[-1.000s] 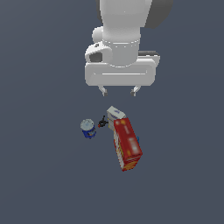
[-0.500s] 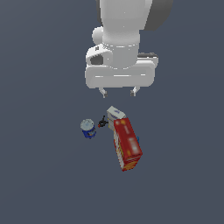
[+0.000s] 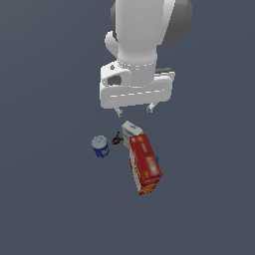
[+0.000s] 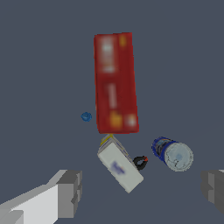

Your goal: Pick up a designated object from a clutter of objects.

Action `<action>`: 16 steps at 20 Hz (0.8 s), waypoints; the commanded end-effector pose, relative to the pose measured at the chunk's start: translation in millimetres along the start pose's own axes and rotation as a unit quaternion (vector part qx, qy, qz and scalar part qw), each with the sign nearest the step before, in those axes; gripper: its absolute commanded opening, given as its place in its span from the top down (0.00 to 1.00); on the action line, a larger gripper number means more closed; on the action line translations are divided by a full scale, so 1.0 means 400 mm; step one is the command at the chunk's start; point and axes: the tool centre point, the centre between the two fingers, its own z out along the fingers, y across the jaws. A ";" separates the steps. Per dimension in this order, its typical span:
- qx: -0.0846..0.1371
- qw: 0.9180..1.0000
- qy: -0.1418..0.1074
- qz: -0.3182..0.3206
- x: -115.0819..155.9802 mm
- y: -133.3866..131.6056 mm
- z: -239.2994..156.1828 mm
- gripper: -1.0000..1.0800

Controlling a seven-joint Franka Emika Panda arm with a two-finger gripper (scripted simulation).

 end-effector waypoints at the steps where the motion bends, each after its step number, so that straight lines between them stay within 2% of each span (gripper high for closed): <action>1: 0.000 1.000 -0.003 -0.028 -0.008 -0.001 0.022 0.04; 8: 0.001 0.993 -0.011 -0.118 -0.036 -0.006 0.093 0.04; 16: 0.004 0.975 -0.019 -0.221 -0.074 -0.012 0.171 0.04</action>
